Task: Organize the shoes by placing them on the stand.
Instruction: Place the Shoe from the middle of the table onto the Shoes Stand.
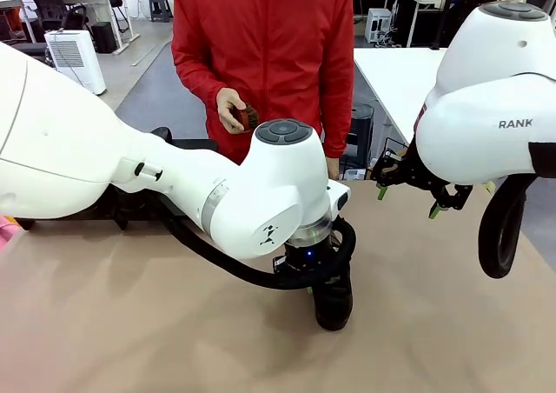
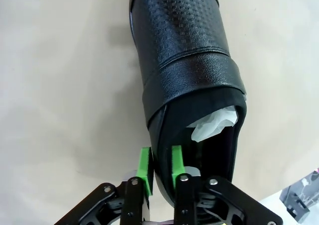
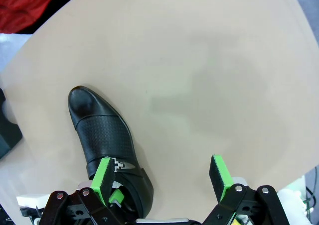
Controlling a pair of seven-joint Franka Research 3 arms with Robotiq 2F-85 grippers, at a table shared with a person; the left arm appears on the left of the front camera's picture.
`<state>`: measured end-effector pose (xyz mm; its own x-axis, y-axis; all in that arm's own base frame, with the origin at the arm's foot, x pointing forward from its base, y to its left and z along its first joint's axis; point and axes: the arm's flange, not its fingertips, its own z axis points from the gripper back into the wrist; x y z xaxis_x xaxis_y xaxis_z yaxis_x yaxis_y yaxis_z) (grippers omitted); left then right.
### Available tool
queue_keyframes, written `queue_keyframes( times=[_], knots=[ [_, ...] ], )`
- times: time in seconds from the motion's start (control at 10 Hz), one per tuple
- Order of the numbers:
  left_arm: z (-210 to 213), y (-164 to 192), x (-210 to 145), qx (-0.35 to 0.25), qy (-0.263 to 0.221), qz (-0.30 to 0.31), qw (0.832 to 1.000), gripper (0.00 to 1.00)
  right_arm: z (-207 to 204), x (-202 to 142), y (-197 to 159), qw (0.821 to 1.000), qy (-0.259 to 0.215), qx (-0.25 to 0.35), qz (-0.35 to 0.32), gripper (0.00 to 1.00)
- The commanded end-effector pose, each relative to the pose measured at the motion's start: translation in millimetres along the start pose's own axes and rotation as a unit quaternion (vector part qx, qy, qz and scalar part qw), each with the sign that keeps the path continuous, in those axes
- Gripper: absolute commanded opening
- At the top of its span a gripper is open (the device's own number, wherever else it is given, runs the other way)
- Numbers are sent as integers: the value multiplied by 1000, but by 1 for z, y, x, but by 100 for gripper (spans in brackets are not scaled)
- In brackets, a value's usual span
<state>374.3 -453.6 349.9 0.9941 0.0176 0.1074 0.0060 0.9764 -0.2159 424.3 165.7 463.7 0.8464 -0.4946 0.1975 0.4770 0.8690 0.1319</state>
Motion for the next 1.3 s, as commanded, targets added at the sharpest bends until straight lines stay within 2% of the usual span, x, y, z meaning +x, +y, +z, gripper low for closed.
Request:
queue_keyframes(
  times=[0.0, 0.4, 0.5, 0.6, 0.7, 0.9, 1.2],
  knots=[
    [0, -3, 3, 22, -9, 2, 1000, 0, 1, 3, 0, 1000, 7, 8, 5, 100],
    [-2, -1, 12, 34, 4, -9, 999, 0, 1, 3, 0, 1000, 7, 8, 5, 100],
    [9, 4, 11, 14, 30, -11, 999, 0, 1, 3, 0, 1000, 7, 8, 5, 100],
    [35, 17, 12, -20, 33, -4, 999, 0, 1, 3, 0, 1000, 7, 8, 5, 100],
    [67, 41, 16, -30, -2, -7, 1000, 0, 1, 3, 0, 1000, 7, 8, 5, 100],
    [114, 88, 31, 0, -102, -2, 995, 0, 1, 3, 0, 1000, 7, 8, 5, 100],
    [140, 157, 73, 75, -200, 7, 977, 0, 1, 3, 0, 1000, 7, 8, 5, 100]
  ],
)
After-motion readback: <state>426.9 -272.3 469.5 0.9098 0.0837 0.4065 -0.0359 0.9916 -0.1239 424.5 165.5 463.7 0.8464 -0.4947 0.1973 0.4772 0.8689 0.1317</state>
